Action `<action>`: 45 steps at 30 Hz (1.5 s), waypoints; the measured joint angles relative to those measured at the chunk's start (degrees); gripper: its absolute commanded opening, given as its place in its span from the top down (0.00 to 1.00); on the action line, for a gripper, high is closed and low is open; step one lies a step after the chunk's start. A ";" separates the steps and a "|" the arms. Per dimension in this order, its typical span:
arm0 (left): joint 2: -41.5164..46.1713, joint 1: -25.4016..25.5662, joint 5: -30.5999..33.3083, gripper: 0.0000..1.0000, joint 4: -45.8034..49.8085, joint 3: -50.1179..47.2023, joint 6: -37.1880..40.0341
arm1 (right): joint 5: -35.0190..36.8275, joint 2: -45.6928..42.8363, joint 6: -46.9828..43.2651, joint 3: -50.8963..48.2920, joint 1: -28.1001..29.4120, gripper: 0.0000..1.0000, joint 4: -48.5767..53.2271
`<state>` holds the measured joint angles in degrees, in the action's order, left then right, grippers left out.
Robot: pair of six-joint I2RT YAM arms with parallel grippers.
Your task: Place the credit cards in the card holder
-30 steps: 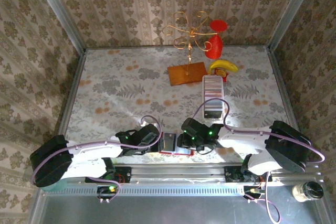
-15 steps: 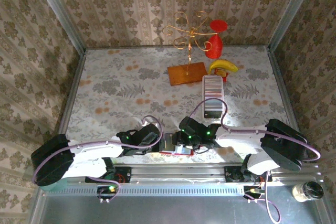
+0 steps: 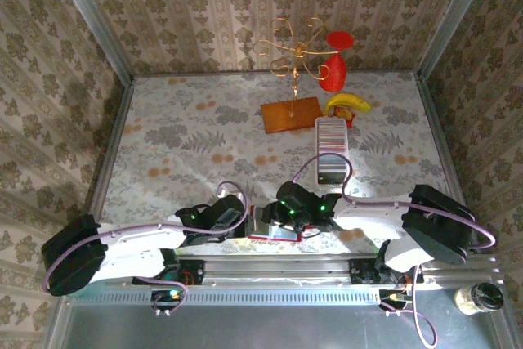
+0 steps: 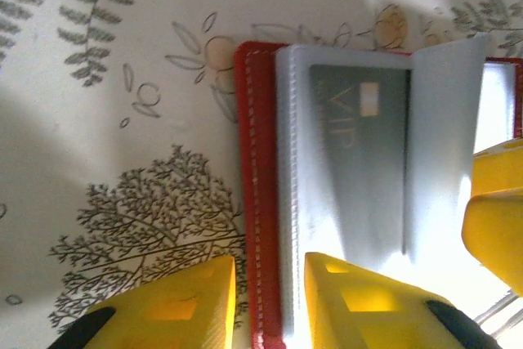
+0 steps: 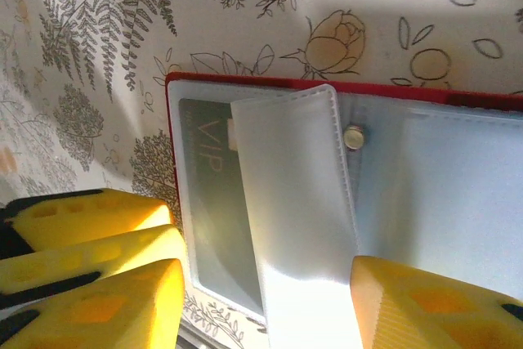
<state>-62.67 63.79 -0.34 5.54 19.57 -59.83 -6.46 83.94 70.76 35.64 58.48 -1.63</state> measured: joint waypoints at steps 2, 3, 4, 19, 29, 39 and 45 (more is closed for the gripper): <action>-0.22 0.00 0.13 0.75 0.02 -0.11 -0.15 | -0.22 1.01 0.20 0.04 0.11 0.44 -1.31; -0.24 0.00 0.17 0.75 0.00 -0.11 -0.20 | -0.28 1.60 0.26 0.24 0.22 0.44 -1.73; -0.20 0.02 0.20 0.75 0.00 -0.11 -0.20 | -0.37 2.08 0.42 0.44 0.33 0.44 -2.12; 1.49 0.33 1.68 0.82 0.72 -1.57 -0.63 | -0.87 5.57 1.49 4.33 1.60 0.45 -7.52; 11.13 0.33 5.70 0.80 7.30 -2.36 -0.79 | -2.49 9.25 1.90 7.98 2.19 0.44 -12.41; 20.09 0.31 11.17 0.69 16.11 -2.36 -1.97 | -4.37 12.59 0.57 11.96 2.29 0.46 -16.02; 23.21 0.26 13.16 0.61 20.02 -2.23 -1.62 | -7.13 12.17 -8.72 18.27 0.26 0.46 -10.95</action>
<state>-39.46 64.05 12.82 25.56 17.34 -61.45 -13.58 96.12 62.04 53.91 58.74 -12.58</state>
